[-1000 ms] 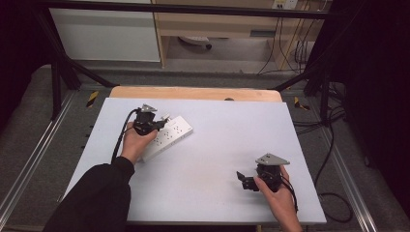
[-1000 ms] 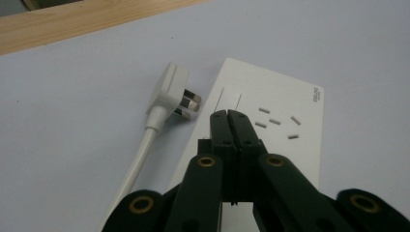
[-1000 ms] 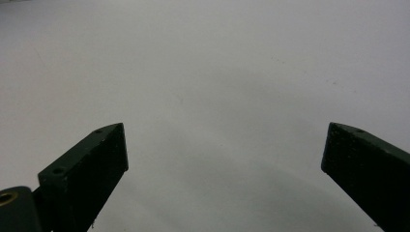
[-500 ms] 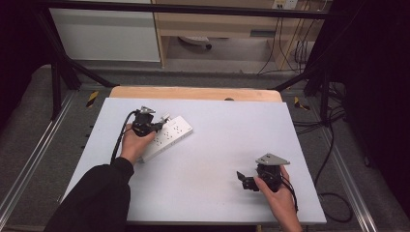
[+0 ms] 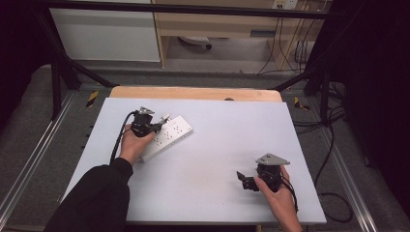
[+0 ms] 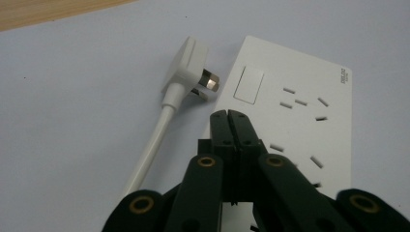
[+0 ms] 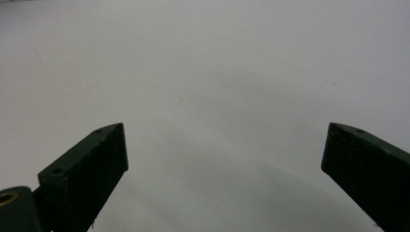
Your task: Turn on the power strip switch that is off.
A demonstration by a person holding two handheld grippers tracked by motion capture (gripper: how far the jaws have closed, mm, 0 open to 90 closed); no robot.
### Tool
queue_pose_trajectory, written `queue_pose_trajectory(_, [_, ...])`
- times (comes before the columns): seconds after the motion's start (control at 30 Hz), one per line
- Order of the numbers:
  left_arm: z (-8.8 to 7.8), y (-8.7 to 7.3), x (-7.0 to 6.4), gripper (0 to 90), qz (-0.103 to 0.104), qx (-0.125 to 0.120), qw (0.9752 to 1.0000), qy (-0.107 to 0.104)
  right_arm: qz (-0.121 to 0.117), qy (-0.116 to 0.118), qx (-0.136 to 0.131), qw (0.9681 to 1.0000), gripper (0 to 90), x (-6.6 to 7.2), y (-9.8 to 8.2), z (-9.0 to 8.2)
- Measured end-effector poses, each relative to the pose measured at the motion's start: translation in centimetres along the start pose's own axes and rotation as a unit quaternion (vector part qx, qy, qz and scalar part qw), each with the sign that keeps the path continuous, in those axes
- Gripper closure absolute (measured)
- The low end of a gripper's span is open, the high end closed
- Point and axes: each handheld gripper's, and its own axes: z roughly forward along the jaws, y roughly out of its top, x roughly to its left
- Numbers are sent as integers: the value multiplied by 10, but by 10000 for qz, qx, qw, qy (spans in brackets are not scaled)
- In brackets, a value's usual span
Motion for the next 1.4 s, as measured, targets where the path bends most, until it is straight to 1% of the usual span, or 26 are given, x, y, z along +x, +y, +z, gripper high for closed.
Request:
queue_pose_trajectory(0.33, [0, -2, 2, 900, -12, -25, 10000, -25, 3, 2, 6, 10000, 31, 0, 0, 0])
queue_pose_trajectory(0.97, [0, -4, 0, 900, 4, -53, 10000, -33, -7, 2, 11, 10000, 31, 0, 0, 0])
queue_pose_trajectory(1.17, [0, -4, 1, 900, 9, -73, 10000, -42, 27, 0, 18, 10000, 31, 1, 0, 0])
queue_pose_trajectory(1.4, [0, -5, 1, 900, -17, -87, 9999, -72, 14, 10, 30, 10000, 32, 1, 0, 1])
